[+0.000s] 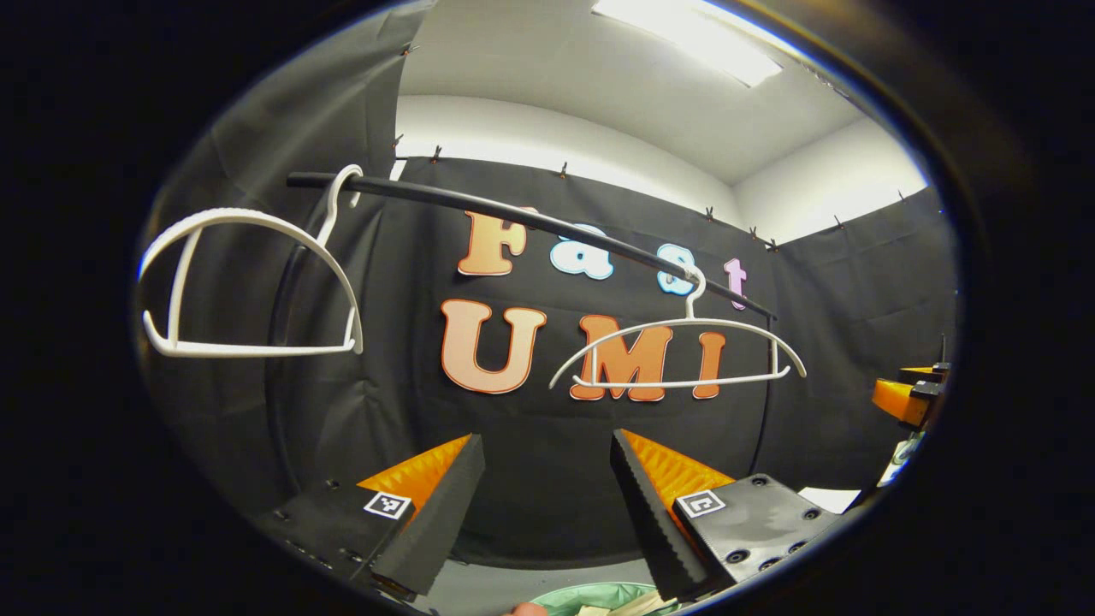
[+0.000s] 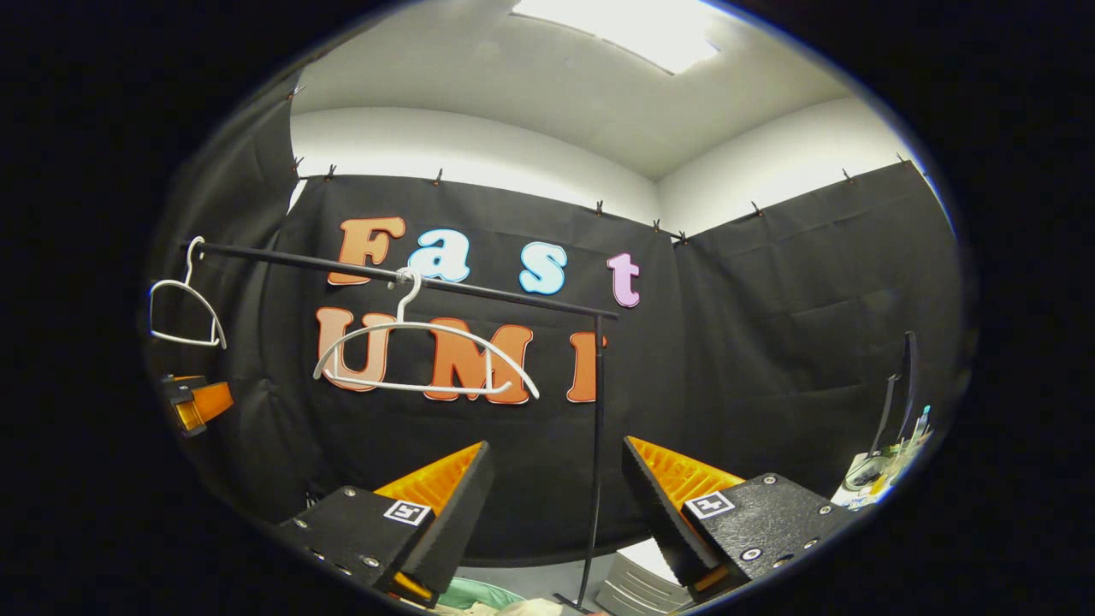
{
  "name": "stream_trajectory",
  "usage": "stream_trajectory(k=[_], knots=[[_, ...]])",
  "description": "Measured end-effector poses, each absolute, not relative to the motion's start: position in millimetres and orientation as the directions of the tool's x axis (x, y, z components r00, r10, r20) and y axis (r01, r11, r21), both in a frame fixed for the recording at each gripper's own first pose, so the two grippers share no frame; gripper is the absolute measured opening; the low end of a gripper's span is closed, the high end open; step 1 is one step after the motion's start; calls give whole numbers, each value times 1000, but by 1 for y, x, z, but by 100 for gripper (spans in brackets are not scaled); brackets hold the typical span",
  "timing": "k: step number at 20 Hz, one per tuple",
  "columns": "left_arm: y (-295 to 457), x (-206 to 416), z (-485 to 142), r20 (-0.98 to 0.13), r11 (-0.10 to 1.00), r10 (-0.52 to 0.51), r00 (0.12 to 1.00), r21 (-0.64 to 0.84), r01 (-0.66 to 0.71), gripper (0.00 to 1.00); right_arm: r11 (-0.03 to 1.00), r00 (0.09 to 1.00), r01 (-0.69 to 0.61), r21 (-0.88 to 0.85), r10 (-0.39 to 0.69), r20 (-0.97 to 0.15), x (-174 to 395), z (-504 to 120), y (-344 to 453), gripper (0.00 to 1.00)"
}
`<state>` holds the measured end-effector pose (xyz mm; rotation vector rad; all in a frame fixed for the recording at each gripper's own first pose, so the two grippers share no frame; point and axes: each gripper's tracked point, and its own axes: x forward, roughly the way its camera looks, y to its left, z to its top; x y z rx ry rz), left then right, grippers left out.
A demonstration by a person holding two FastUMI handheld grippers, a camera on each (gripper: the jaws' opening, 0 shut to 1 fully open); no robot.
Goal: Grasp the clothes on the hanger with both hands and then place them into the laundry hamper below.
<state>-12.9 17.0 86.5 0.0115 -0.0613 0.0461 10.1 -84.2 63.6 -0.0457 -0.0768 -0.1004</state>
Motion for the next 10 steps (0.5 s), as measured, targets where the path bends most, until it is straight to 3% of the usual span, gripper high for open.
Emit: stream_trajectory(k=[5,10], knots=[[22,-16,98,84,998,58,995,23,-60,94,995,992,92,-37,-88,93,11,67,-81,92],[21,-12,102,96,997,71,993,7,-72,97,997,994,74,-28,-72,78,14,60,-79,92]])
